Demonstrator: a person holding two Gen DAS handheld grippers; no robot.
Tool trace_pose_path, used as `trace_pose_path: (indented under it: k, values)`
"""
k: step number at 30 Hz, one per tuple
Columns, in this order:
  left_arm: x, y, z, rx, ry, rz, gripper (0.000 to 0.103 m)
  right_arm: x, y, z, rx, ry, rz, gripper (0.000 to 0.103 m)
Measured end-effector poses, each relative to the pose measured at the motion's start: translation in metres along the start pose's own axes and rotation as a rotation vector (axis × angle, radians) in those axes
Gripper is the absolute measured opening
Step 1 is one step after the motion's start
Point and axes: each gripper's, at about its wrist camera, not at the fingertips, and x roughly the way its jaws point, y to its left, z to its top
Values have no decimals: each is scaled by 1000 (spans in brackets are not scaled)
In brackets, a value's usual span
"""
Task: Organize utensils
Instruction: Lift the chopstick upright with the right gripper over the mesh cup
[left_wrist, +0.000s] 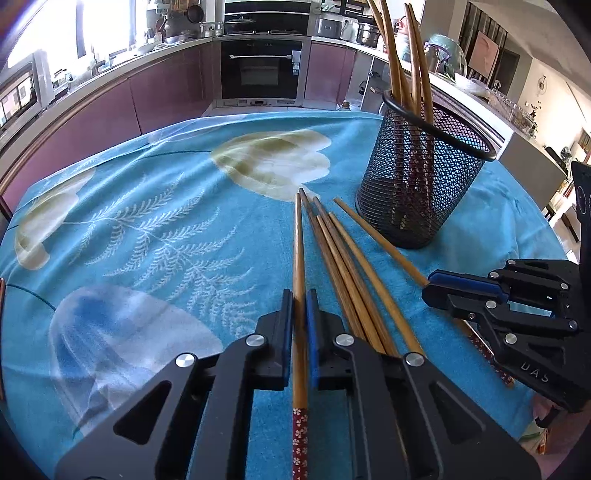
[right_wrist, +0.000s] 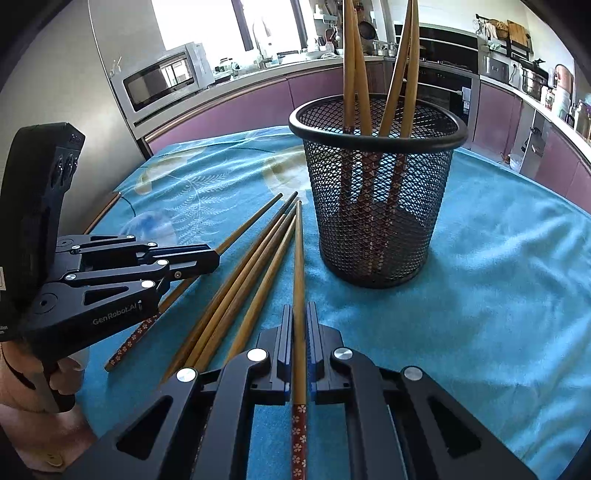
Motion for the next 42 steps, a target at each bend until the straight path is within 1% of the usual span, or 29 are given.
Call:
trace_pose_path:
  k: [5,13,21,32,35,42]
  values:
    - [-18,3,0,-10,-32,-31,8,-13,-3,0,16,-26,47,6]
    - [-54,7,2,-21,-97,-106,8,-41,-3,-1,27,-96,136,6]
    - [-91,5,9,-13,-174,-161,8,-68,-9,4,51,-175,172,6]
    - [-131,2,20,-9,-268,-226,8,-99,-23,17,72,-272,177,6]
    - [-138,2,23,-13,-289,-250,8,-108,-28,21,73,-297,178,6]
    - [-144,-4,38,-6,-328,-273,8,-121,-31,34,54,-348,153,6]
